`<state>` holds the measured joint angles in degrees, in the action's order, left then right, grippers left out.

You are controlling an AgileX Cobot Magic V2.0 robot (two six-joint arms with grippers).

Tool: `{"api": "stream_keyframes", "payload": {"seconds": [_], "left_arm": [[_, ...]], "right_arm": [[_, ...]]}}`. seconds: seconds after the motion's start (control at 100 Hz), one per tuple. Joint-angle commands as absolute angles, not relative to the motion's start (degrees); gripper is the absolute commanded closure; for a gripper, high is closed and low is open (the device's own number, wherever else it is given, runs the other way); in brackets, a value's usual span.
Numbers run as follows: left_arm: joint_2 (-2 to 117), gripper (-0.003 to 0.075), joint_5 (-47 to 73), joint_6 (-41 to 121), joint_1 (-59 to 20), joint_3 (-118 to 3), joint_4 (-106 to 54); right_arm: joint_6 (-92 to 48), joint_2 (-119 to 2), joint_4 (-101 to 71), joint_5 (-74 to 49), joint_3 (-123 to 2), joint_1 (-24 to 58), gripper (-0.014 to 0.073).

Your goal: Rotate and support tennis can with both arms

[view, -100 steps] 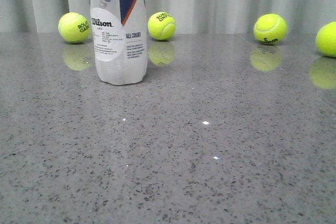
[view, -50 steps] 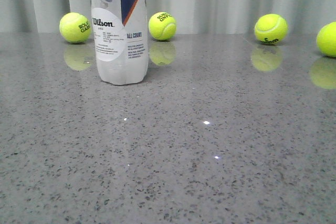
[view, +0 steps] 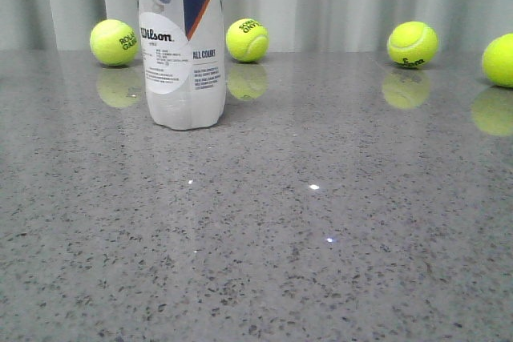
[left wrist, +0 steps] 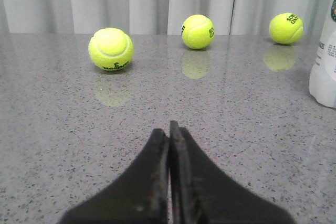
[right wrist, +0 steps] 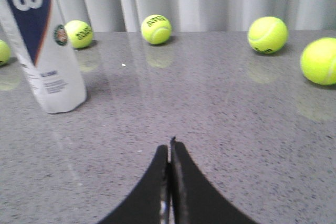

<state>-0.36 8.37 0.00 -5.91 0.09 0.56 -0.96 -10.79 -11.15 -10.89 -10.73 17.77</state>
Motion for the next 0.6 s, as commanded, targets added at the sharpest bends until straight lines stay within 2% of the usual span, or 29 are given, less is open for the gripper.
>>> {"api": "stream_keyframes", "payload": {"seconds": [0.0,0.38,0.59], "left_arm": [[-2.23,0.0738,3.50,-0.76,-5.73,2.59,0.00],[-2.23,0.0738,3.50,-0.76,-5.73,2.59,0.00],[-2.23,0.0738,3.50,-0.76,-5.73,2.59,0.00]], "right_arm": [[-1.18,-10.96,-11.30,-2.16,-9.82,15.11,0.0663],[0.00,-1.69,1.22,7.06,0.00,0.24,0.0663],[2.70,1.55,5.61,5.88,1.64,-2.17,0.0663]]}}
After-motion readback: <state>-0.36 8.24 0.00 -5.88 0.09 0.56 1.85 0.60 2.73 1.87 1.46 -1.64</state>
